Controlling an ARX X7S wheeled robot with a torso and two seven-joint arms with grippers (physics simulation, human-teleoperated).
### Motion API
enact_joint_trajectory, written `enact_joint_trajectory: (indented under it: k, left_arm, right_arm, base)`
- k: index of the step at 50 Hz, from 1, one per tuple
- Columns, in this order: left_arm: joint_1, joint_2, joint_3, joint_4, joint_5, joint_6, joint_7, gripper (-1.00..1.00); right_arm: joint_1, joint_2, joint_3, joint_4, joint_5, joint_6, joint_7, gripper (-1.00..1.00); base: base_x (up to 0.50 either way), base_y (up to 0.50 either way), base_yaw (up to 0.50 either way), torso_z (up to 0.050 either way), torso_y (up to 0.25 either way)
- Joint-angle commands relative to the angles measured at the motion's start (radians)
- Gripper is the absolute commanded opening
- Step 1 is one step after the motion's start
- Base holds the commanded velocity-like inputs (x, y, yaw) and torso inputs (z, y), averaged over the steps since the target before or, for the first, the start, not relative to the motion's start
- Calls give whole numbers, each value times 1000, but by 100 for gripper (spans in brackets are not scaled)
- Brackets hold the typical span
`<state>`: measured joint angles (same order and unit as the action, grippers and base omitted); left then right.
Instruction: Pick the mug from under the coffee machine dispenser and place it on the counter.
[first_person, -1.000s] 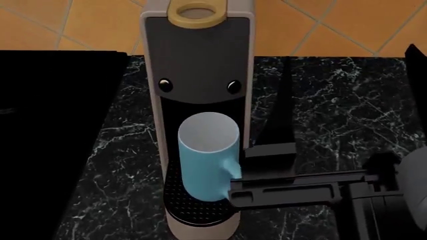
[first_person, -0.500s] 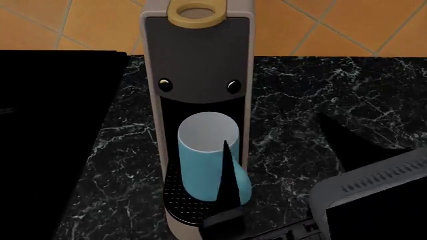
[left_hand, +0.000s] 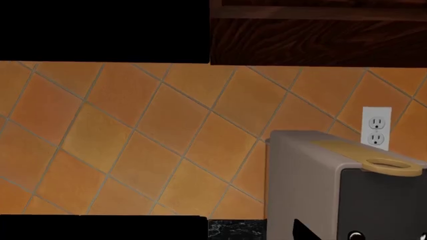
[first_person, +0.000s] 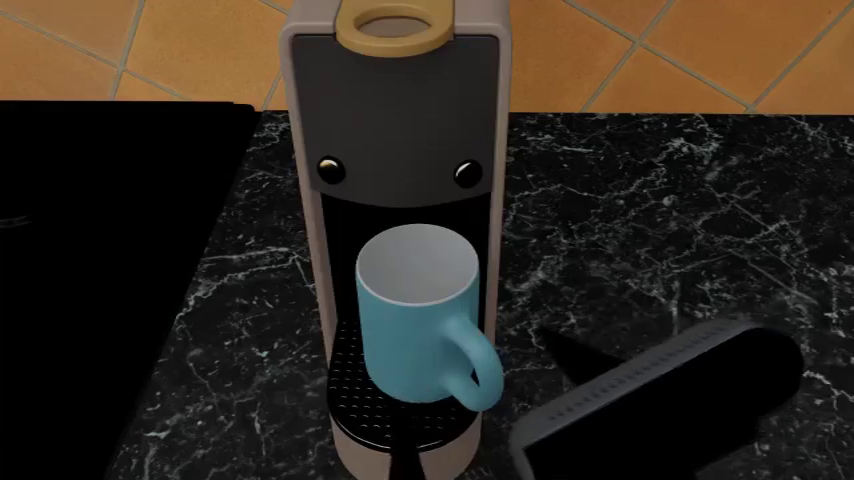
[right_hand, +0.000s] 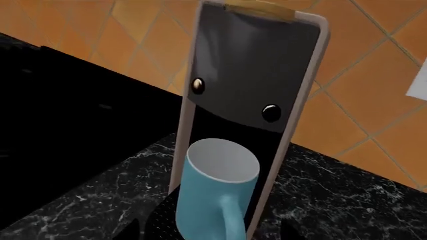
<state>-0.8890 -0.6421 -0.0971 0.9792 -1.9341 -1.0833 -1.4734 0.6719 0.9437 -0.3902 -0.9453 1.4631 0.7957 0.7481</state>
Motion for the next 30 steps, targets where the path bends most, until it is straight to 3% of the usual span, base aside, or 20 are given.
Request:
enact_joint_trajectory:
  k: [1, 30]
  left_arm:
    - [5, -7, 6, 3, 4, 10, 0, 100]
    - [24, -13, 15, 18, 19, 23, 11, 100]
  right_arm:
    - [-35, -21, -33, 45, -77, 13, -56, 100]
    - [-61, -100, -108, 288, -306, -31, -282, 100]
  base:
    - [0, 0, 0, 0, 0]
    - [0, 0, 0, 0, 0]
